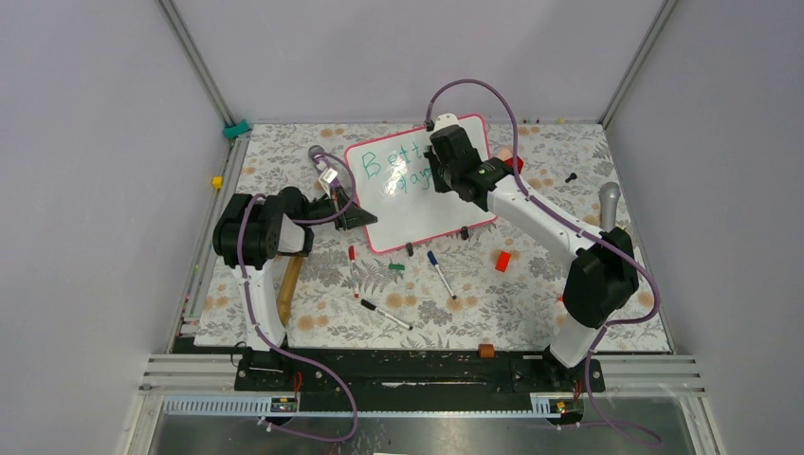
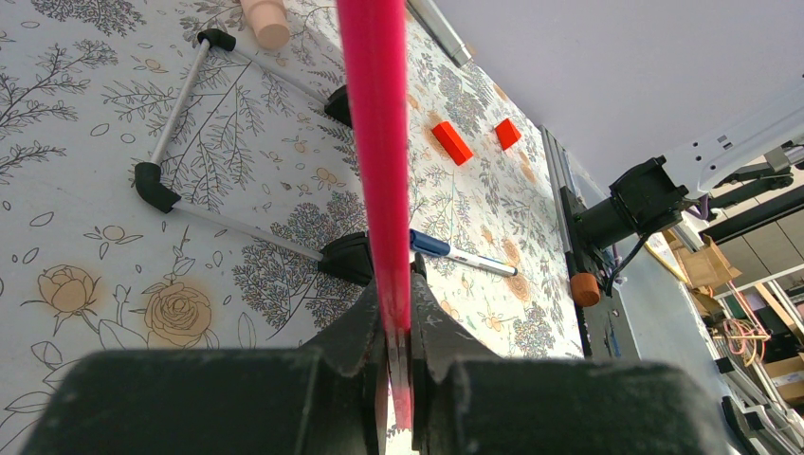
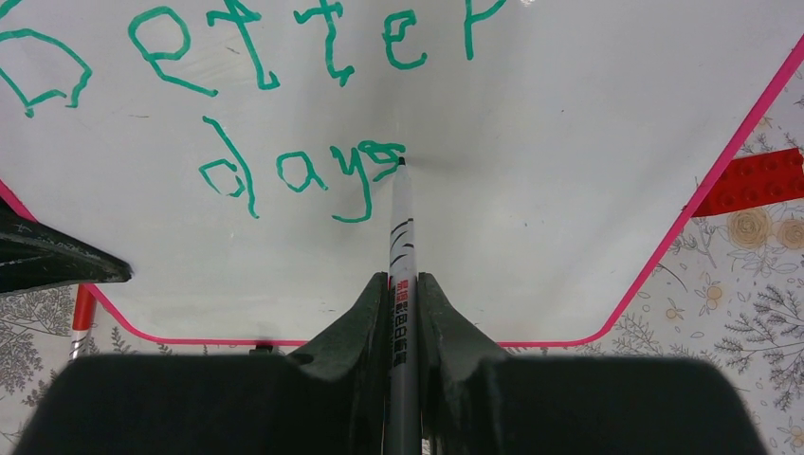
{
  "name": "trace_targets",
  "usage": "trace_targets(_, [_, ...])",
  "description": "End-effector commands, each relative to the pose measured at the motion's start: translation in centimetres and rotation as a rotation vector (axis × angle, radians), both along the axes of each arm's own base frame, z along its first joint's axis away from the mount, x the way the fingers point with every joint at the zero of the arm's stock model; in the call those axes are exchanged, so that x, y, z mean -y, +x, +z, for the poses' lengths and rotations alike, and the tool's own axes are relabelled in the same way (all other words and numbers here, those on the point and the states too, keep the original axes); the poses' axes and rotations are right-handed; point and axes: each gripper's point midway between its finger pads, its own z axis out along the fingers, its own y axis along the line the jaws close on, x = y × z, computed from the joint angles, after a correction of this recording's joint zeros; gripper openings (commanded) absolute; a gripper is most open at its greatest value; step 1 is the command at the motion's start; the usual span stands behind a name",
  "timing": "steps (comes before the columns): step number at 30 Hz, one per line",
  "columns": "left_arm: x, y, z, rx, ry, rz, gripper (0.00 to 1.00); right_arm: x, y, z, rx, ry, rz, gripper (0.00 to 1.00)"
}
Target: Write a sentence on the whiteboard
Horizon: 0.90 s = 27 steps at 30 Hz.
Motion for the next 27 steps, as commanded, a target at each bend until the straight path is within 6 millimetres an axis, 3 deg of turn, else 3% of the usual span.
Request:
trace_targets(1, [0.6,-2.6,-1.1,0.100,0.022,-0.150,0.00,0.8,0.7,1.0,0.026,-0.024,-0.023,0.00])
trace_targets(20, [0.6,-2.6,-1.1,0.099,0.022,-0.151,0.00,-0.3,-0.6,0.6,-0.014,0.013,0.057,0.00])
trace_targets(27, [0.6,-2.6,-1.1,0.099,0.022,-0.150,0.00,-0.1,-1.1,2.2,0.021,0.052,0.057,0.00])
